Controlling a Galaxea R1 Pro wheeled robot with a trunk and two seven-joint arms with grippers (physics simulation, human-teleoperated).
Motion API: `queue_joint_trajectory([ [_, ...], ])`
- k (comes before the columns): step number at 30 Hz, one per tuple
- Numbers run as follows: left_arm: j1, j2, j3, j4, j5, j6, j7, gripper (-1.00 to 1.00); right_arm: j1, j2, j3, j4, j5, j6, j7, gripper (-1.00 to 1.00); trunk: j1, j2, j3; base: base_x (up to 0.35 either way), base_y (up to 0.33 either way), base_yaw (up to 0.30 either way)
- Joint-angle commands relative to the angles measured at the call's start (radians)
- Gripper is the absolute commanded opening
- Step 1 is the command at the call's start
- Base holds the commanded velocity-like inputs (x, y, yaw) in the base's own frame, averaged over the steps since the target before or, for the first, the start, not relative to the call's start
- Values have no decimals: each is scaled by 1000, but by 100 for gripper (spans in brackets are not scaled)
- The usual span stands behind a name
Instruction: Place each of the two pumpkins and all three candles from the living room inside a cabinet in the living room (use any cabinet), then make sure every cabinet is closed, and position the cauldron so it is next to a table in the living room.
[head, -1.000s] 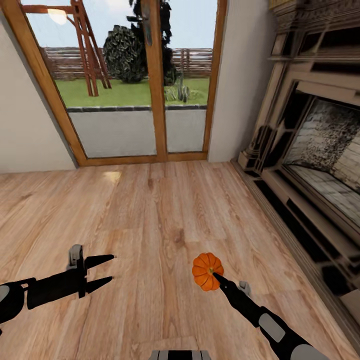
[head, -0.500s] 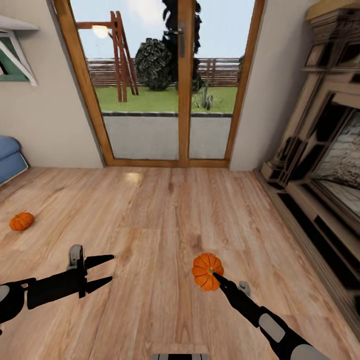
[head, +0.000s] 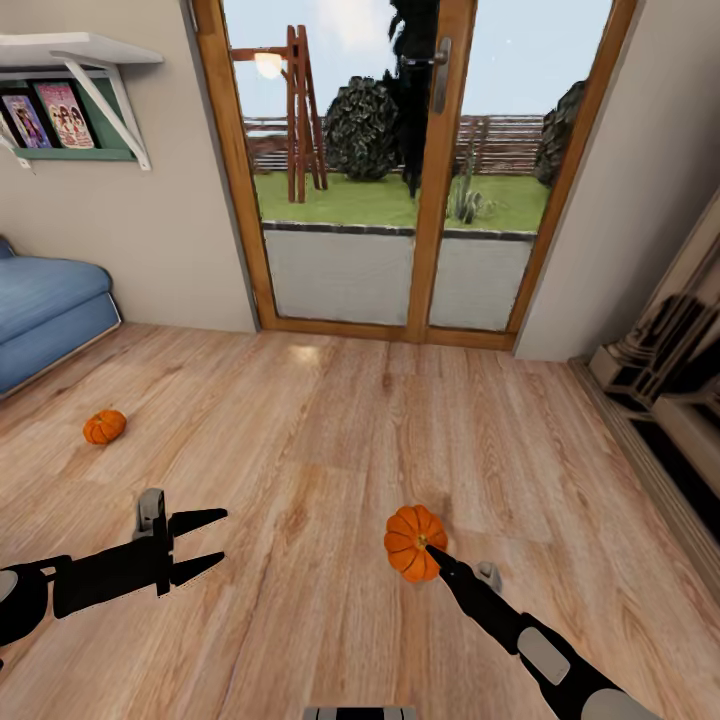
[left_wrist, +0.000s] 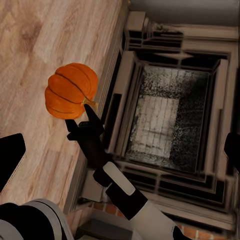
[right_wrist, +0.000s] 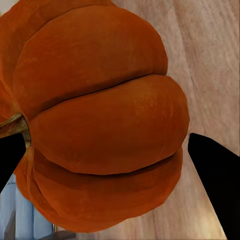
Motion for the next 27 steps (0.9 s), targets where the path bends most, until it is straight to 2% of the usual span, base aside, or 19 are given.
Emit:
queue_joint_trajectory([
  [1, -1, 0, -1, 0, 11, 1, 10, 100, -1, -1, 1, -1, -14, 10, 3, -100, 0, 0, -1, 306, 145, 97],
  [9, -1, 0, -2, 0, 11, 1, 10, 100, -1, -1, 1, -1, -14, 9, 1, -100, 0, 0, -1, 314, 103, 16],
  [27, -1, 0, -5, 0, 11, 1, 11, 100, -1, -1, 1, -1, -14, 9, 1, -100, 0, 0, 7, 334, 4, 66],
])
